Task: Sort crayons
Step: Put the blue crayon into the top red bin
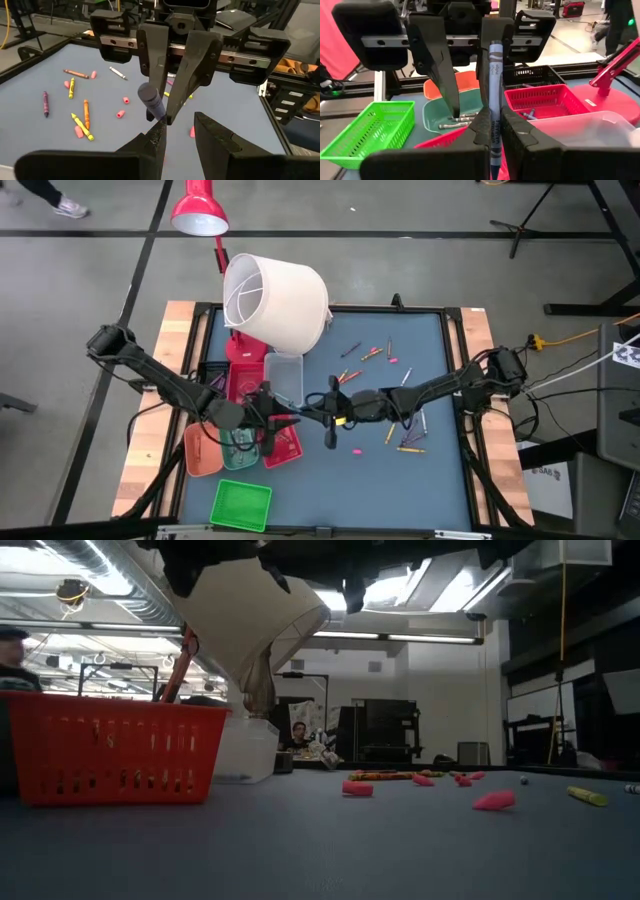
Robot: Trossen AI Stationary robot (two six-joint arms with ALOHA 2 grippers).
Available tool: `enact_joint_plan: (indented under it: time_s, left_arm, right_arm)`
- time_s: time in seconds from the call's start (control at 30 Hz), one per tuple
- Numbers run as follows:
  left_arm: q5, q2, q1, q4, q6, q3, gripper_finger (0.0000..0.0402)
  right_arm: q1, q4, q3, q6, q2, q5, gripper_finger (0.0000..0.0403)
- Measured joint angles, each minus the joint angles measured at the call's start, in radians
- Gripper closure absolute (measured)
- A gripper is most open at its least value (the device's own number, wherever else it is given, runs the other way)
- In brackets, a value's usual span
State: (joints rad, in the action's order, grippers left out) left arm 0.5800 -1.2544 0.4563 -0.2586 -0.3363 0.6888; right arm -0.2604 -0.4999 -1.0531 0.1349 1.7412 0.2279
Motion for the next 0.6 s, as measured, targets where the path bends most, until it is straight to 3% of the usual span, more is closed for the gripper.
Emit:
enact_joint_plan:
  time_s: [0.3,0.6]
  left_arm:
    - [-0.007,-0.004,0.003,-0.004,-0.002,0.0,0.0318]
    - [-0.06,-0.004,0.005,0.024,-0.055,0.0,0.0318]
  right_arm:
    - [0.0,0.018,-0.001,-0.01,-0.001,-0.035,0.0381]
    - [0.0,0.147,-0.002,-0.007,-0.001,-0.102,0.0381]
